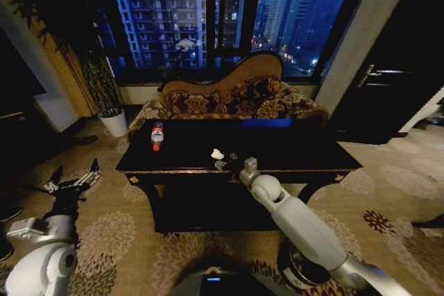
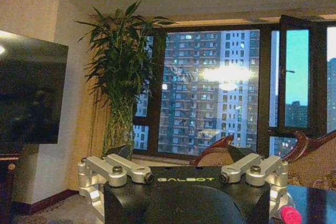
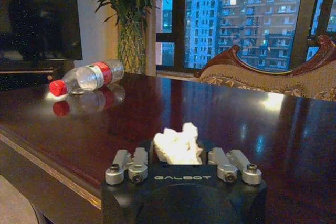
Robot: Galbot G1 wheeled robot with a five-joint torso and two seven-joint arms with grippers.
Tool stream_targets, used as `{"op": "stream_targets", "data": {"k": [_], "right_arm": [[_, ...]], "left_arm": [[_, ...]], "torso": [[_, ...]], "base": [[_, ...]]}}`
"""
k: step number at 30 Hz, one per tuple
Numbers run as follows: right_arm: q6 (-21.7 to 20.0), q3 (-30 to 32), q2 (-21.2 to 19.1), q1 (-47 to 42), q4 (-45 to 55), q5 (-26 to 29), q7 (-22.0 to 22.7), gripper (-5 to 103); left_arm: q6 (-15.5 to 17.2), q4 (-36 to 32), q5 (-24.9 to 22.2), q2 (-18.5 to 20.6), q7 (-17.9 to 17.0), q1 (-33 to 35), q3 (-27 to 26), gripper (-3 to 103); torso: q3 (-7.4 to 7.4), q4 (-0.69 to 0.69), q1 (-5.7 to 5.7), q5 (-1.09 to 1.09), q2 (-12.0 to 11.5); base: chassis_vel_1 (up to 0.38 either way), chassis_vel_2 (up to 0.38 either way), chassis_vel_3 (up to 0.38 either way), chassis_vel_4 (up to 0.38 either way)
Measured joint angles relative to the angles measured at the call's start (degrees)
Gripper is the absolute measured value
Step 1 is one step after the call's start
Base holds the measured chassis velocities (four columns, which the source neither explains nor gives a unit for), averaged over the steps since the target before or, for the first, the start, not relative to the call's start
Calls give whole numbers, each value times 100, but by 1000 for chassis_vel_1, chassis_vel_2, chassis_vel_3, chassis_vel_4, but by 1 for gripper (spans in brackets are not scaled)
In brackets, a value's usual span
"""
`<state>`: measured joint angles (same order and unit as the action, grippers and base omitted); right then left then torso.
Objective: Move to the front of the table and place the trash on the table into the trash bin.
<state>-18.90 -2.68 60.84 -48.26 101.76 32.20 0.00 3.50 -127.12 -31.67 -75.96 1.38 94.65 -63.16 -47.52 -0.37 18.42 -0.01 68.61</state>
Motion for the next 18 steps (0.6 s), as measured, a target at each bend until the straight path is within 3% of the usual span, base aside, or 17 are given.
{"op": "stream_targets", "data": {"k": [10,18], "right_arm": [[116,45,40,-41,-47,-40,0,7],[205,403,200,-157,93,-19,0,1]], "left_arm": [[-28,99,2,26,14,-37,13,100],[-48,142,4,32,19,-71,30,100]], "torso": [[0,0,0,0,0],[0,-1,0,0,0]], "base": [[0,0,0,0],[0,0,0,0]]}}
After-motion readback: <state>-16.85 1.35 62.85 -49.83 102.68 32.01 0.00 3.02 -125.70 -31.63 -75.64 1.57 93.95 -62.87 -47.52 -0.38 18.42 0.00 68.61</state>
